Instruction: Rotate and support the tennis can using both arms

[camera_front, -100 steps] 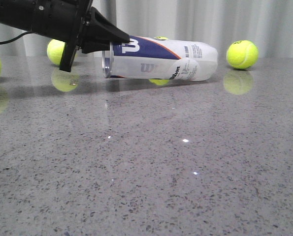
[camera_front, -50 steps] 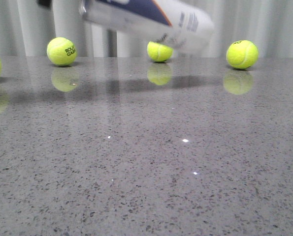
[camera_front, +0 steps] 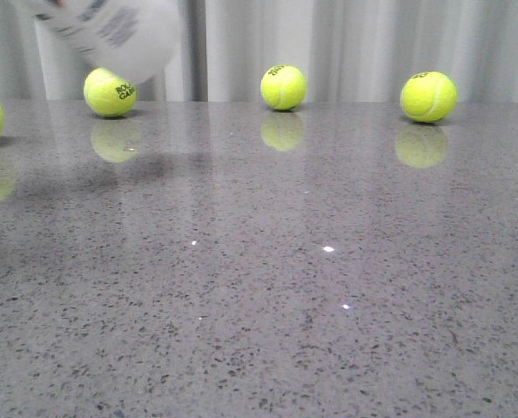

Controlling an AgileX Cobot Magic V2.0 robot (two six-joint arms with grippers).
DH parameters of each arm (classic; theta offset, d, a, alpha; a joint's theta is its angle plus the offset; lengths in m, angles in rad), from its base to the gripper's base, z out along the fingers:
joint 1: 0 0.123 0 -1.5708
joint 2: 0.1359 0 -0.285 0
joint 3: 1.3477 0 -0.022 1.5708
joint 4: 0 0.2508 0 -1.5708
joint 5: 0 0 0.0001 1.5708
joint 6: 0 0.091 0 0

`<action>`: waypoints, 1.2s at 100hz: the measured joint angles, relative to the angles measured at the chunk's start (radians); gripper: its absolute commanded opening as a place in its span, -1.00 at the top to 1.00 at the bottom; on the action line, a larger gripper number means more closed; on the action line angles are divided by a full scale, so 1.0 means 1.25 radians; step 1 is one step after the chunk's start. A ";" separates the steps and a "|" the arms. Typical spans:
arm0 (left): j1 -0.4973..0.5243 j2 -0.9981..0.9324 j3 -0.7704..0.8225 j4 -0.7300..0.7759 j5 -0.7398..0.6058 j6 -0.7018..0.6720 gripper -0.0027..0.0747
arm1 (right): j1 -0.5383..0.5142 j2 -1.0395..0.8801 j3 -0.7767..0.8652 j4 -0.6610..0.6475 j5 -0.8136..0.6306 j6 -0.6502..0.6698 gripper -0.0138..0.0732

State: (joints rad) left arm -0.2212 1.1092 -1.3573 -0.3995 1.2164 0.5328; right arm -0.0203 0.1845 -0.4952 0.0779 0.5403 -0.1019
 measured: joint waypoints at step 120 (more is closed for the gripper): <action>0.000 -0.095 0.145 0.181 0.043 -0.183 -0.28 | 0.000 0.000 0.000 0.000 0.000 0.000 0.84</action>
State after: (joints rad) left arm -0.2212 0.9903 -1.1765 -0.1728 1.2696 0.3047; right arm -0.0203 0.1845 -0.4952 0.0779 0.5403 -0.1019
